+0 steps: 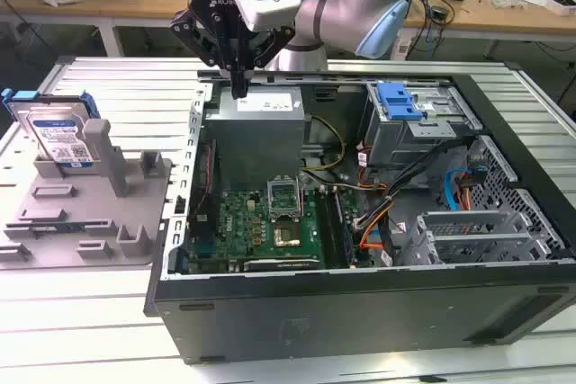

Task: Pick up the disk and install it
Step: 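Reach for the disk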

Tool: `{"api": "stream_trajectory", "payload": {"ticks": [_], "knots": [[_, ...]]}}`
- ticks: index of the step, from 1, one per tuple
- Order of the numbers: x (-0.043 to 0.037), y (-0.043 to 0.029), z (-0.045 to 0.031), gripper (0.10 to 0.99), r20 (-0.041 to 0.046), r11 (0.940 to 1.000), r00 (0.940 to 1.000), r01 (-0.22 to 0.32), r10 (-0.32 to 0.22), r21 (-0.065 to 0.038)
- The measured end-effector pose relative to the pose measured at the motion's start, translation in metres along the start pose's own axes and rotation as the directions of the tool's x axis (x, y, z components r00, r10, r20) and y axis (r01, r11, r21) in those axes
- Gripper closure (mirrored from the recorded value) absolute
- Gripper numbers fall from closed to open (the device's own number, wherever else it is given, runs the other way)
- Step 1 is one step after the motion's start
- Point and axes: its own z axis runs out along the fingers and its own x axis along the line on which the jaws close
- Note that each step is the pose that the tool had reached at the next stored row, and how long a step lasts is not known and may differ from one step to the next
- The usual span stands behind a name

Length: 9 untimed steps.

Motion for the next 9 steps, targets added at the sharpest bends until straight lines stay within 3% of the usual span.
{"api": "stream_trajectory", "payload": {"ticks": [9], "knots": [[0.0,0.0,0.0,0.98,0.0,1.0,1.0,0.0,0.0,0.0]]}}
